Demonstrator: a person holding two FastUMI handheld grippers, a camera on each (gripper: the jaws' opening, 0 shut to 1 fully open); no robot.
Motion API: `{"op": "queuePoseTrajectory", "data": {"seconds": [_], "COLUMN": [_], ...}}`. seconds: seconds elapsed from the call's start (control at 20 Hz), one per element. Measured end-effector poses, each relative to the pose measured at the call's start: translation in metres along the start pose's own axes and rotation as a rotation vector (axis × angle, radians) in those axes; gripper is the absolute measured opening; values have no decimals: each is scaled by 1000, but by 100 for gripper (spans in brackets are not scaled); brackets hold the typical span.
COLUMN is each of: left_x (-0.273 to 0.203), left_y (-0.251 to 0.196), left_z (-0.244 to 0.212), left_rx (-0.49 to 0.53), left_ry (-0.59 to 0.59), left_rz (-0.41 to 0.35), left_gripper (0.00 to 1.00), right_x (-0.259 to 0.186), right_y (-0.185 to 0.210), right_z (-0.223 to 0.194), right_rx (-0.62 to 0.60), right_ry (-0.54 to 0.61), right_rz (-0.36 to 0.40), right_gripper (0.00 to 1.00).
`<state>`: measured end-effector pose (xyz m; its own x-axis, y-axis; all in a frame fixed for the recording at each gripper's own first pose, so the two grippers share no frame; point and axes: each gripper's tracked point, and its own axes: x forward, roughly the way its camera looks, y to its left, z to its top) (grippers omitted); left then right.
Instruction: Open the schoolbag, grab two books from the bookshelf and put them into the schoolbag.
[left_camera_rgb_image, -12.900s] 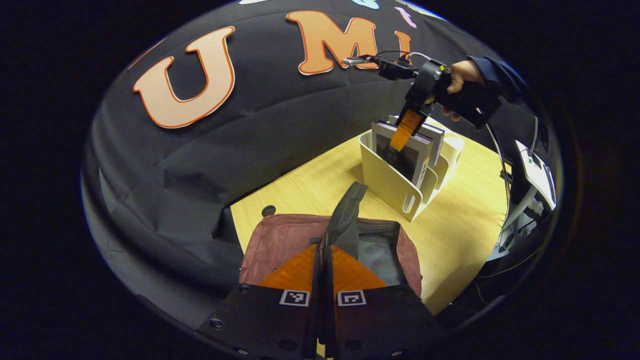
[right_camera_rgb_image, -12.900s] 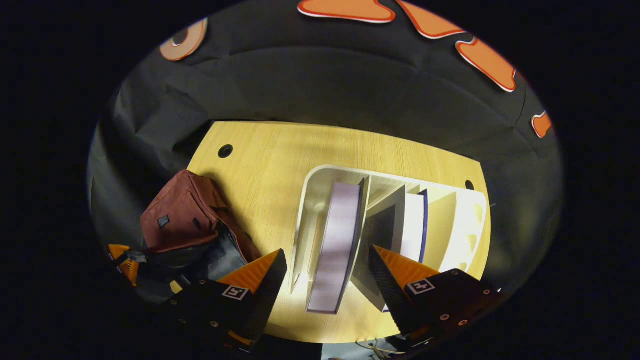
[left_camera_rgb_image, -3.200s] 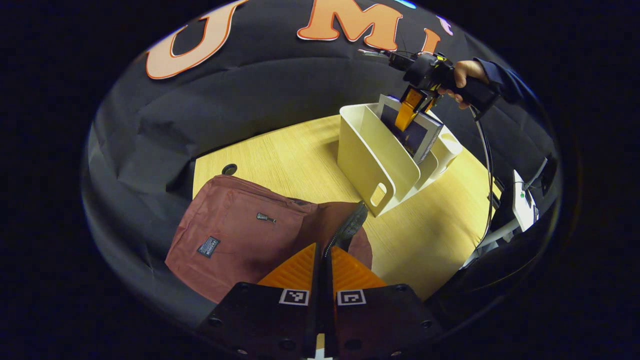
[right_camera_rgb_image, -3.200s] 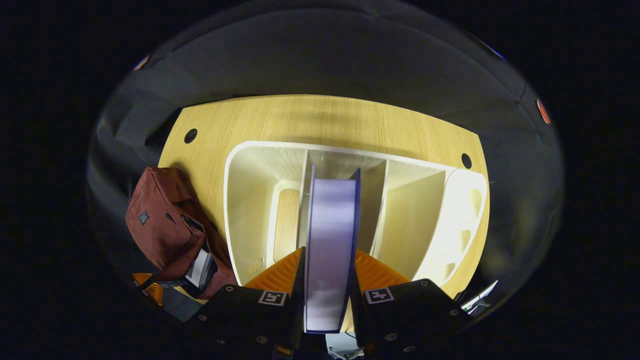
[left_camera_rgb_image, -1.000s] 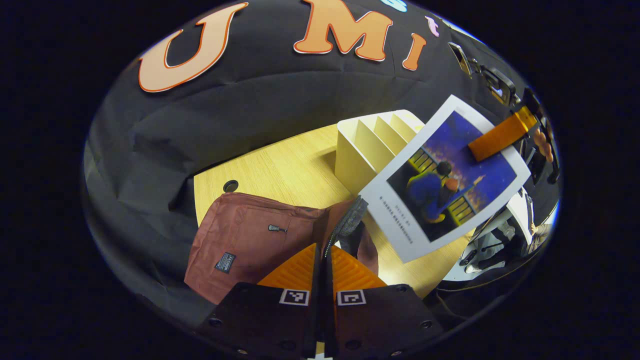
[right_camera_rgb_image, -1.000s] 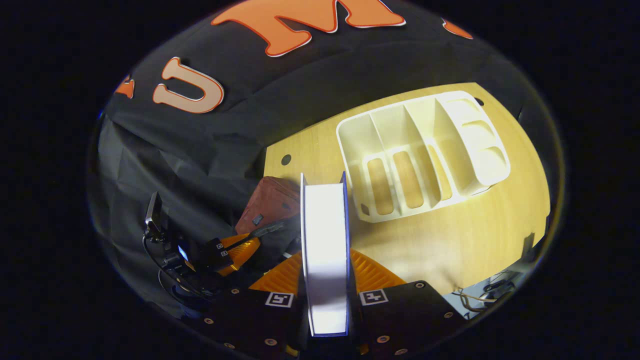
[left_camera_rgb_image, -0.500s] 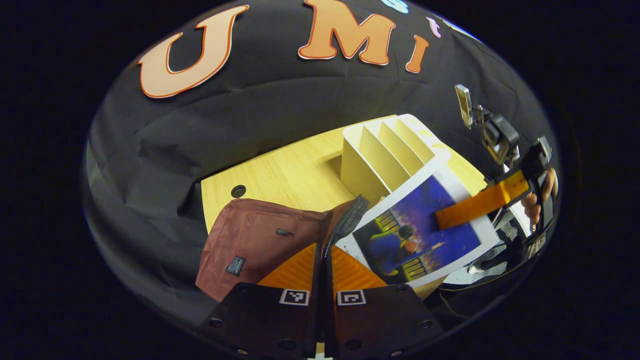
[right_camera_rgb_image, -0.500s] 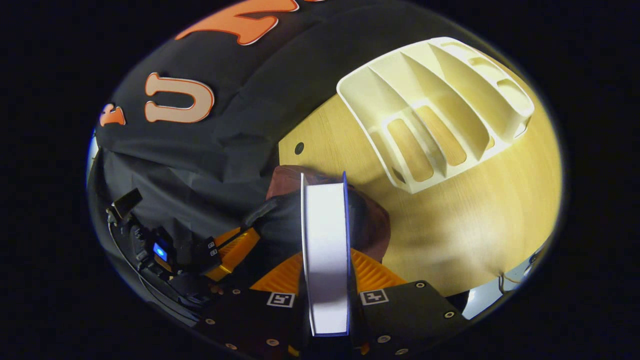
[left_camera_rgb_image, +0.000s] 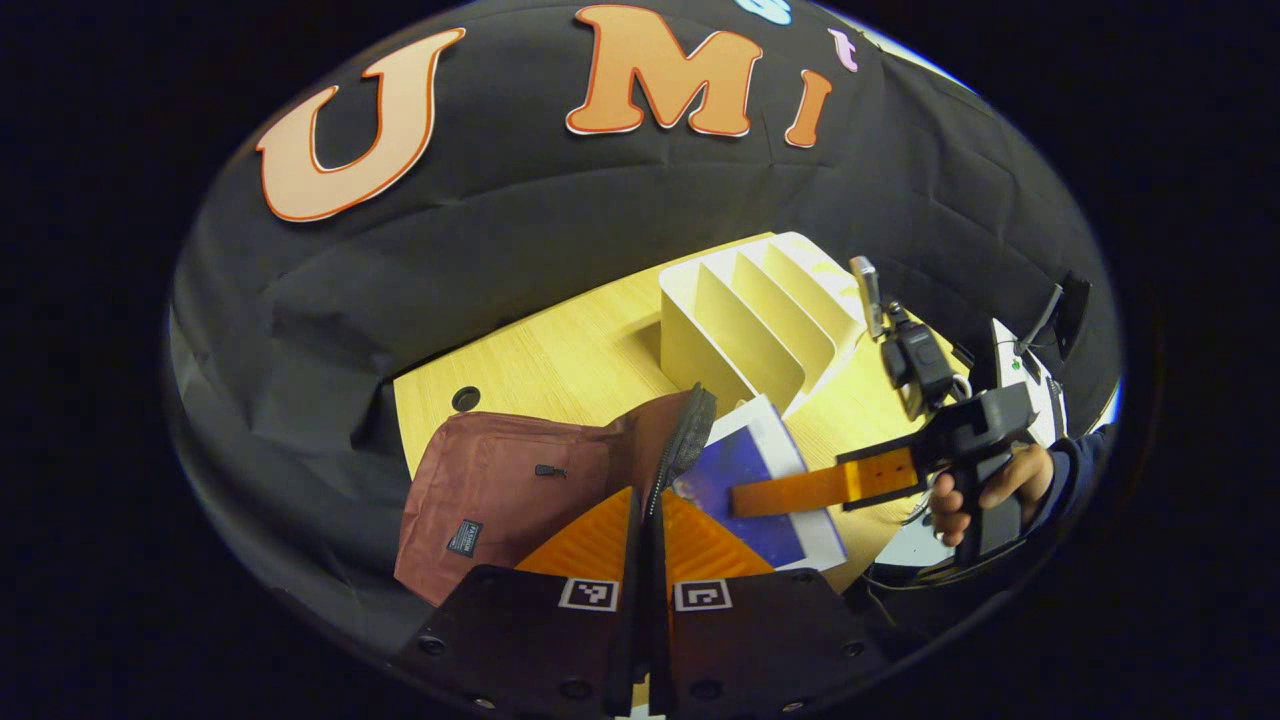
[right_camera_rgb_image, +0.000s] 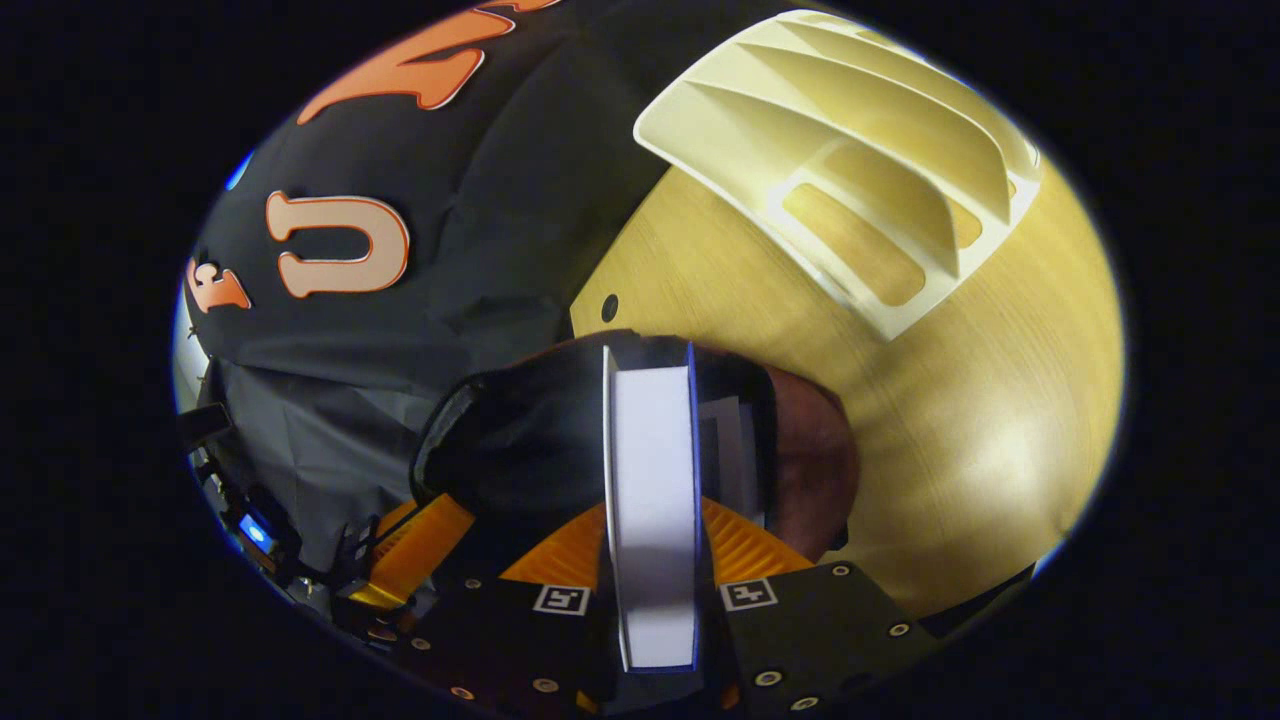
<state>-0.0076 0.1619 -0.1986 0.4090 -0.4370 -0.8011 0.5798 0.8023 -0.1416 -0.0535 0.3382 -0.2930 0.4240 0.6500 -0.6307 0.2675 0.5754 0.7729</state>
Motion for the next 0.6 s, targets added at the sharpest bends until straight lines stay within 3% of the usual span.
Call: {"op": "queuePoseTrajectory", "data": {"seconds": [0.15, 0.2, 0.25, 0.35, 0.4, 0.45, 0.6], "left_x": [-4, -3, -2, 0, 0, 0, 2], "left_y": [-8, -13, -18, -27, -31, -34, -40], "left_z": [1, 2, 2, 0, -1, -2, -4], "left_rx": [24, 28, 31, 54, 64, 74, 87], "left_ry": [-3, -3, -4, -1, 3, 4, 7], "left_rz": [-7, -13, -22, -32, -38, -41, -40], "left_gripper": [6, 6, 6, 6, 7, 7, 6], "right_x": [21, 29, 38, 51, 56, 62, 80], "right_y": [4, 7, 6, 5, 7, 7, 9], "right_z": [-3, -4, -9, -18, -22, -26, -32], "right_rx": [34, 44, 41, 50, 52, 49, 45], "right_ry": [-10, -13, 5, 30, 44, 52, 63], "right_rz": [38, 48, 44, 57, 64, 67, 77], "right_gripper": [32, 22, 33, 34, 24, 35, 37]}}
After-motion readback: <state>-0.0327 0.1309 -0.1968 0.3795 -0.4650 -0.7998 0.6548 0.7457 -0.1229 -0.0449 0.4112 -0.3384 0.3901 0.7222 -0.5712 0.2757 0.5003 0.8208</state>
